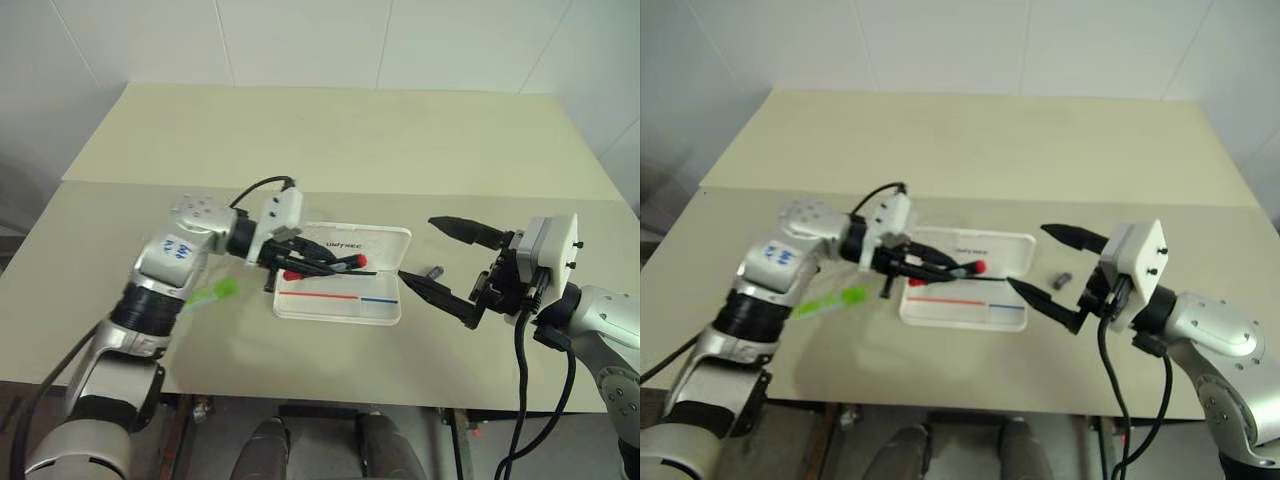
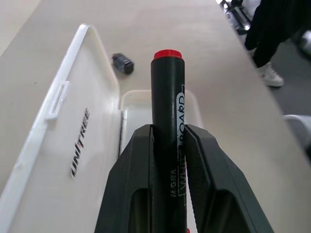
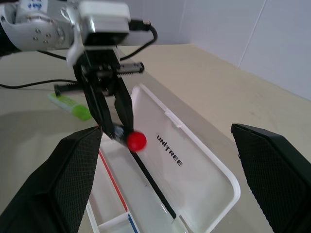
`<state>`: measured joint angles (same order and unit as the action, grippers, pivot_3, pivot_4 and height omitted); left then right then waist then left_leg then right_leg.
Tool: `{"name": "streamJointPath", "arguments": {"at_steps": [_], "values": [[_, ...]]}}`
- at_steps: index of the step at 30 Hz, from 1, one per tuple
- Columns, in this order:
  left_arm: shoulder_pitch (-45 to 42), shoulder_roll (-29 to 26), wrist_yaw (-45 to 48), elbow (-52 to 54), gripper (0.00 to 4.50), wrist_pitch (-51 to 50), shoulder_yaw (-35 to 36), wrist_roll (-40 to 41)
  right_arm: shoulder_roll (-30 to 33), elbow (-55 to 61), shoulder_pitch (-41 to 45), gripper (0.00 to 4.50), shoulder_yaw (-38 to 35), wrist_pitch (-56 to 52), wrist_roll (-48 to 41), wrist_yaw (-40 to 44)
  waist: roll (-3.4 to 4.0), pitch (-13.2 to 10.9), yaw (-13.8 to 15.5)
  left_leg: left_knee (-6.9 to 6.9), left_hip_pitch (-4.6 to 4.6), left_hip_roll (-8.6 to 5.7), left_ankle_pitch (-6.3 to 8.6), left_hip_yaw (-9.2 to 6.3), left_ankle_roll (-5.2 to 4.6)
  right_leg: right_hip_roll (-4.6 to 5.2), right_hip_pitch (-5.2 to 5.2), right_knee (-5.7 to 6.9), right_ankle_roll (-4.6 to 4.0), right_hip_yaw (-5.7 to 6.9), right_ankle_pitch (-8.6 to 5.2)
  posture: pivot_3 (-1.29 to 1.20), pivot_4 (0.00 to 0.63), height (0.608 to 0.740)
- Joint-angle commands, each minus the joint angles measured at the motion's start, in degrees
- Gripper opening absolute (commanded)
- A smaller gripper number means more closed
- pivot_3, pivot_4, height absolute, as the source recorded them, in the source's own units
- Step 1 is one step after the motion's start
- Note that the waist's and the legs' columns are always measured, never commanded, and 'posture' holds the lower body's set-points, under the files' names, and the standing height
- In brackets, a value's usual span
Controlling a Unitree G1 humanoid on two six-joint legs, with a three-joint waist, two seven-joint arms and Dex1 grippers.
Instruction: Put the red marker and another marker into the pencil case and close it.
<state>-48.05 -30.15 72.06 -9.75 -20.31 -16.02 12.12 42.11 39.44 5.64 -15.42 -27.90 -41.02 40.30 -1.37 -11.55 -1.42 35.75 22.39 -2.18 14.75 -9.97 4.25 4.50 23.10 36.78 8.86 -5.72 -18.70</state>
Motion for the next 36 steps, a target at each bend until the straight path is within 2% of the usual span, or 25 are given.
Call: {"name": "streamJointPath", "arguments": {"at_steps": [1,6,15,26,27,36], "values": [[-2.0,1.2,-0.4,-2.2,0.61,5.5,-0.7,-2.4,-0.1,2.8,0.1,4.5,-0.5,0.1,-0.9,-1.2,0.0,0.0,-0.1,-0.02,0.0,0.0,0.0,0.0,0.0,0.0,0.0,-0.02,0.0,0.0,0.0,0.0,0.15,0.74],[-2.7,3.4,-0.1,-4.7,0.61,7.8,-1.6,-3.8,-0.5,4.2,-0.6,4.5,-0.5,-0.1,-0.9,-2.7,0.0,0.0,0.0,-0.09,0.01,0.0,0.0,0.0,-0.01,0.0,0.01,-0.07,0.0,0.0,0.0,0.0,0.15,0.74],[-1.7,5.4,-1.0,-4.1,0.61,6.1,-1.9,-4.4,-0.5,4.5,-0.2,4.5,-0.3,-0.1,-1.0,-4.2,0.0,0.0,0.0,-0.07,0.0,0.0,0.0,0.0,-0.01,0.01,0.01,-0.06,0.02,0.0,0.01,0.0,0.15,0.74],[-1.8,4.8,1.6,-1.7,4.36,4.5,-1.8,-2.9,-1.6,3.9,1.4,4.5,1.3,-0.1,-0.6,-4.8,0.0,0.0,0.0,-0.08,0.0,0.0,0.0,0.0,-0.01,0.01,0.01,-0.06,0.02,0.0,0.01,0.0,0.15,0.74],[-1.7,4.8,2.0,-1.2,4.47,4.4,-1.7,-2.5,-1.7,3.8,1.5,4.5,1.4,0.0,-0.5,-4.8,0.0,0.0,0.0,-0.08,0.0,0.0,0.0,0.0,-0.01,0.01,0.01,-0.07,0.02,0.0,0.01,0.0,0.15,0.74],[-1.0,4.4,4.6,3.8,4.47,0.2,1.0,3.5,-2.7,2.6,2.7,4.5,2.8,0.3,0.0,-4.5,0.0,0.0,0.0,-0.09,0.0,0.01,0.0,0.0,-0.01,0.01,0.01,-0.08,0.02,0.0,0.01,0.0,0.15,0.74]]}}
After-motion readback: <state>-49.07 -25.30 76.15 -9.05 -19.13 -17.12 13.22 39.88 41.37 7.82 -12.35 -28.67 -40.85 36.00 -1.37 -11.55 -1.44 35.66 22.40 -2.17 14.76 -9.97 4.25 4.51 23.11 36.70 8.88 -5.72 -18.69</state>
